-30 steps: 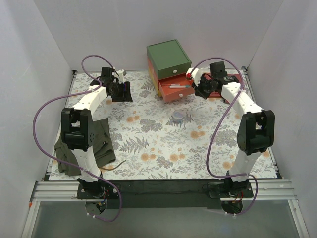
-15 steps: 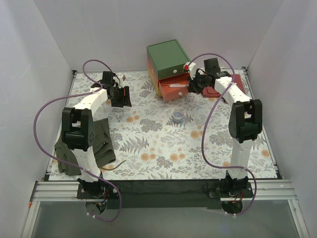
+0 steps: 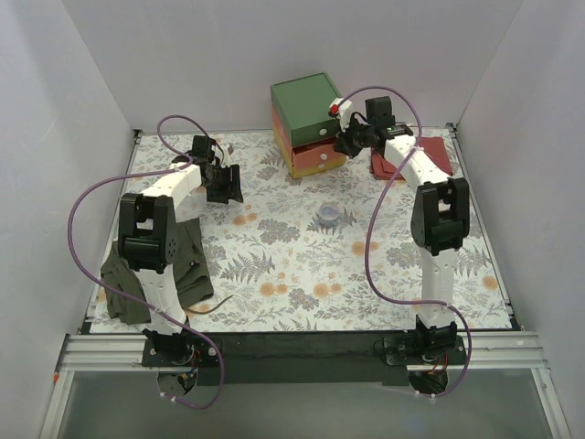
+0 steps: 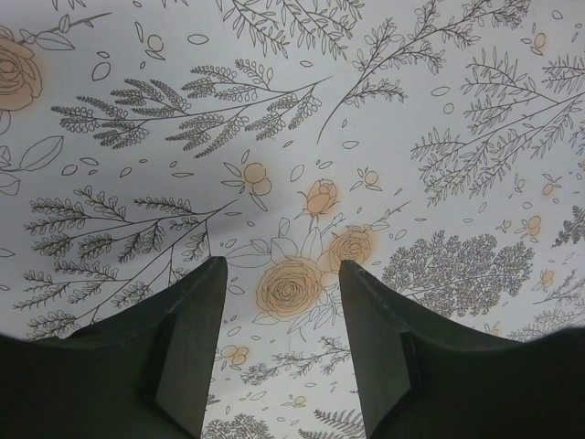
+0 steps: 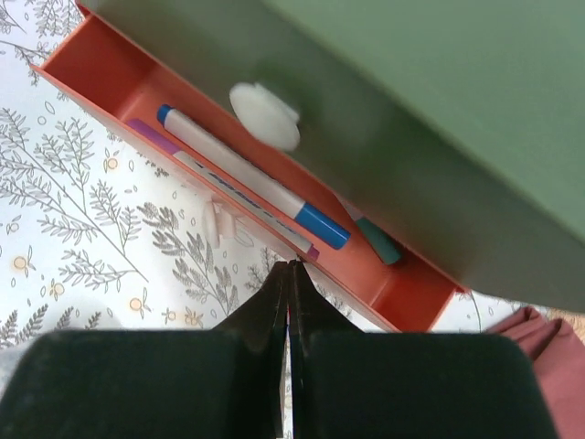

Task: Sort the stationery into containers
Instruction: Close the drawer in the storage box.

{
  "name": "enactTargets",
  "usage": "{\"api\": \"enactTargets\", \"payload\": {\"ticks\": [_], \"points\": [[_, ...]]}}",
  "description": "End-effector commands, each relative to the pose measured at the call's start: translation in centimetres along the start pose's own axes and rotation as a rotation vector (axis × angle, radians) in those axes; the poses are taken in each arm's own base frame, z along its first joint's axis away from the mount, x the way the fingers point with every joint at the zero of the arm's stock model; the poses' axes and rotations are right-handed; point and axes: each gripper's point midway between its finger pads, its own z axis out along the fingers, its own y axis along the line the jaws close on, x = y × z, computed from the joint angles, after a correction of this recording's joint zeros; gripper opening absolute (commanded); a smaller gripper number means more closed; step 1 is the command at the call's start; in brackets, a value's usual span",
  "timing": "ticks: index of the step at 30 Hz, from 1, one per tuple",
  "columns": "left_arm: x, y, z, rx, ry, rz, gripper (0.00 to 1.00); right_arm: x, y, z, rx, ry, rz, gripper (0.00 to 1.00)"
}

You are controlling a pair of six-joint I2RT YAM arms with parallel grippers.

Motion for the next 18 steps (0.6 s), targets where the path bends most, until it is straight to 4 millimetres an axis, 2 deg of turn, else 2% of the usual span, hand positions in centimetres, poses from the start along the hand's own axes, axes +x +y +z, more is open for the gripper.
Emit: {"api": "enactTargets", "payload": {"ticks": [1,9,12,14,15,16,17,18], "points": [[-1.8,-0.5,-1.0,0.004,-0.047,0.021,0.52,-3.0,-1.0,0.9,0.039,-0.077,-0.043,0.01],[-1.7,-0.4,-0.7,0.003,-0.037,0.021,0.52,-4.0,-0.8,2.7,0.052,-0.096,-0.060,0.01],[-1.8,-0.4,-0.7,0.004,-0.037,0.021,0.51,-4.2,-0.7,2.7,0.061,-0.095,-0.070,0.01],[-2.1,-0.5,-1.0,0.004,-0.046,0.028,0.51,-4.2,-0.2,1.9,0.070,-0.084,-0.065,0.01],[-2.2,-0.5,-1.1,0.003,-0.048,0.029,0.51,-5.5,0.0,0.2,0.086,-0.101,-0.074,0.01],[-2.4,-0.6,-1.3,0.003,-0.055,0.032,0.51,-5.7,-0.1,-0.8,0.105,-0.097,-0.068,0.09],[-2.6,-0.7,-1.6,0.005,-0.062,0.033,0.52,-4.7,0.8,-1.3,0.102,-0.074,-0.024,0.16],[-2.8,-0.9,-1.9,0.009,-0.070,0.037,0.52,-6.9,1.1,-3.8,0.127,-0.115,-0.014,0.21]]}}
